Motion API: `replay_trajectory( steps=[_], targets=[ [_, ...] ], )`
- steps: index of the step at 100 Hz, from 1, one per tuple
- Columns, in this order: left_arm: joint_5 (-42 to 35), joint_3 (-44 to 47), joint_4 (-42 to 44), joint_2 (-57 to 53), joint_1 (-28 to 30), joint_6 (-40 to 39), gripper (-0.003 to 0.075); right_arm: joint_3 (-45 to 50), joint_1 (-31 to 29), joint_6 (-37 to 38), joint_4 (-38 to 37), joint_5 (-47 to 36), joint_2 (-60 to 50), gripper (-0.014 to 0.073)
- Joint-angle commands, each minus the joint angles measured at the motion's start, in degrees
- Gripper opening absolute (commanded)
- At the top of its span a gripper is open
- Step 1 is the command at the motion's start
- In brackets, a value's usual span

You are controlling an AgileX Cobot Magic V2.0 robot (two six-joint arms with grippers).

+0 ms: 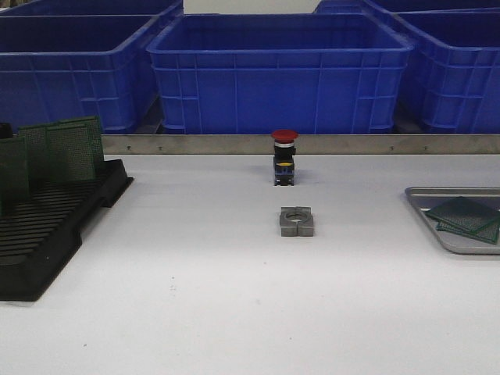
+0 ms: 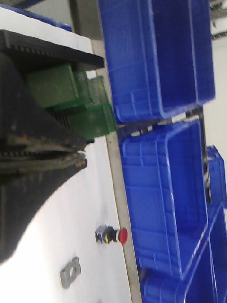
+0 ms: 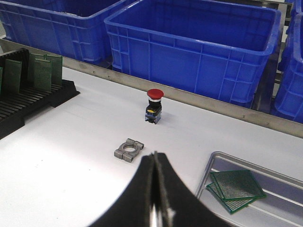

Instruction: Place circuit board on tray

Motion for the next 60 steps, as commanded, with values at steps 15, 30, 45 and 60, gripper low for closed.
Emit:
replay_trajectory(
  steps=[15, 30, 45, 60],
  targets=[
    [-8.54, 9.32, 6.18, -5.19, 7.17, -11.02, -0.0020, -1.39, 0.14, -0.33, 1.50, -2.63, 0.39, -0.0108],
    [-11.87, 16.13, 13.61, -8.71, 8.02, -20.85, -0.0020, -1.39, 0.14, -0.33, 1.50, -2.63, 0.44, -0.0108],
    [-11.03, 17.65, 13.63, -8.83, 8.48, -20.61, -0.0020, -1.39, 0.14, -0.33, 1.50, -2.50, 0.53, -0.0108],
    [-11.02, 17.65, 13.63, -8.83, 8.98, -20.27, -0.0020, -1.39, 0.14, -0.33, 1.50, -2.50, 0.53, -0.0108]
  ],
)
